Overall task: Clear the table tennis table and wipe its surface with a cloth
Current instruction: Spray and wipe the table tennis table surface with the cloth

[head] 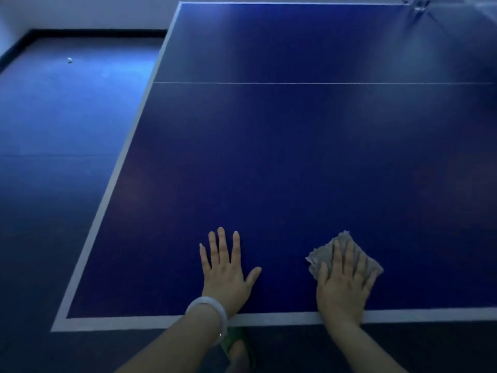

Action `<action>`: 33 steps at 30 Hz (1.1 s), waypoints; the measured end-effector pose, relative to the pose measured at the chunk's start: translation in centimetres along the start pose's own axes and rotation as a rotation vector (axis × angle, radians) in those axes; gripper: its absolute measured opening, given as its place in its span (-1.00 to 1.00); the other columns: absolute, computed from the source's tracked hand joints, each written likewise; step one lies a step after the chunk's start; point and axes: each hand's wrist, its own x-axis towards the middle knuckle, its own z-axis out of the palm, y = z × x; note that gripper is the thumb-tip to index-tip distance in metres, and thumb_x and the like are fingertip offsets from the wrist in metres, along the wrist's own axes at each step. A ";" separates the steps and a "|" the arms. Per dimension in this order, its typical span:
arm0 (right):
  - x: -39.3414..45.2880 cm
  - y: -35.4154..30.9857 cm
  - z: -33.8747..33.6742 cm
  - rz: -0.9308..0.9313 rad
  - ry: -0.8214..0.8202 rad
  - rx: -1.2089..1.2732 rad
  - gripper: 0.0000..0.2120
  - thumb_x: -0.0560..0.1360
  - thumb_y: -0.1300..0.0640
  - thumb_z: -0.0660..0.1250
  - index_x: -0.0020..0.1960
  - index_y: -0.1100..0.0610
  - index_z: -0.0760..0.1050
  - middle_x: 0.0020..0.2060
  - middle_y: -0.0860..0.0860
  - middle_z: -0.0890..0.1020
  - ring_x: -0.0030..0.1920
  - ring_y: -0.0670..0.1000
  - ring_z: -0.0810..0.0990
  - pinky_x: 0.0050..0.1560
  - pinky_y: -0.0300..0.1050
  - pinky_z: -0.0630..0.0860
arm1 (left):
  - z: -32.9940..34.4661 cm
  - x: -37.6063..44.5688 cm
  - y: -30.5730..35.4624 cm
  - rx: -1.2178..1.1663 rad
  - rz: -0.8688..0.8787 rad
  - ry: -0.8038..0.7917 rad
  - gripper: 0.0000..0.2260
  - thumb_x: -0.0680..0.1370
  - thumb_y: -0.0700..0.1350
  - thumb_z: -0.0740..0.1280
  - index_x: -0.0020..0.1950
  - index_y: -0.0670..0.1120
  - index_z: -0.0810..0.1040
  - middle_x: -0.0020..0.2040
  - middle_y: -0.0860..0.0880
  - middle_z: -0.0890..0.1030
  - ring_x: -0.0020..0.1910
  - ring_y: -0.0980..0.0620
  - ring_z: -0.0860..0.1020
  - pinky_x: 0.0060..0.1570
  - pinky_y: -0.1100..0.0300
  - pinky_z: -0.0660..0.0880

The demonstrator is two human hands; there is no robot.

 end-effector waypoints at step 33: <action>-7.3 2.3 0.2 -0.044 0.117 0.505 -0.65 0.56 0.03 0.34 0.33 -0.12 0.49 0.43 -0.16 0.35 0.47 -0.04 0.18 0.48 0.05 0.13 | 1.6 0.3 5.6 0.081 -0.057 -0.097 -0.17 0.49 0.43 -0.19 0.49 -0.05 -0.48 0.48 -0.18 -0.50 0.45 -0.28 -0.47 0.33 -0.40 -0.38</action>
